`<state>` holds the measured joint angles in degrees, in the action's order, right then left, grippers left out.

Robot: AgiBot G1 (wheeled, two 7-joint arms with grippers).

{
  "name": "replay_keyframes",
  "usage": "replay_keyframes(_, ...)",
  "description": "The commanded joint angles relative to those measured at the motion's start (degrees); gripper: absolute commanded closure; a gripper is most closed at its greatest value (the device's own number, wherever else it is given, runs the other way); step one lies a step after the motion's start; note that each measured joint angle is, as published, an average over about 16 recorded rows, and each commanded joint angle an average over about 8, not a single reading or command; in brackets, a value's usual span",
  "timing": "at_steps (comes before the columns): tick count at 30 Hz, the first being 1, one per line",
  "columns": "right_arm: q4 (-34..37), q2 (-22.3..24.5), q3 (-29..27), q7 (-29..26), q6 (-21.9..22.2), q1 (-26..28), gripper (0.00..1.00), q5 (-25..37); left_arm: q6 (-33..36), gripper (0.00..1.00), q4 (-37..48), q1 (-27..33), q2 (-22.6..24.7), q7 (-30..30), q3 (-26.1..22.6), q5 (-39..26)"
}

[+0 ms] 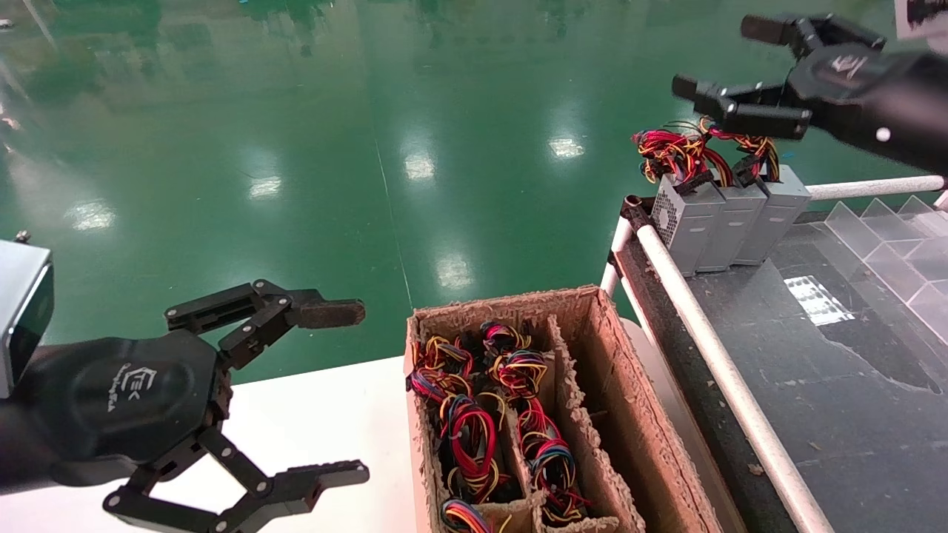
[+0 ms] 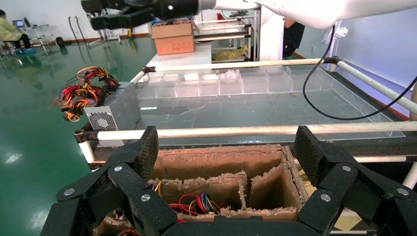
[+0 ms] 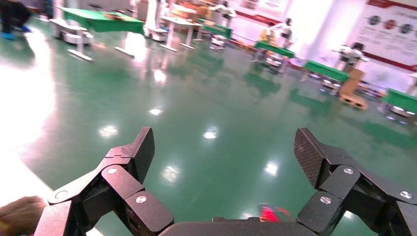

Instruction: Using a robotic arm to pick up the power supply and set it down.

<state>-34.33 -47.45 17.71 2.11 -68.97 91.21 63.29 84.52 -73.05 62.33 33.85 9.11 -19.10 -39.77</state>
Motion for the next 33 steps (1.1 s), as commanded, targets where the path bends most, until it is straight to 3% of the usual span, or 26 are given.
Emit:
replay_keyframes(1,-2.5,0.8,-0.1,-0.8,-1.1,-1.9,0.0,-1.3,0.0,0.0,0.0,0.0,0.0,0.0,0.0,0.0)
replay_keyframes(33,-40.0,12.6,-1.7,-13.0,-17.0,-30.2,0.0,-21.8,0.0,0.0,0.0,0.0,0.0,0.0,0.0,0.0)
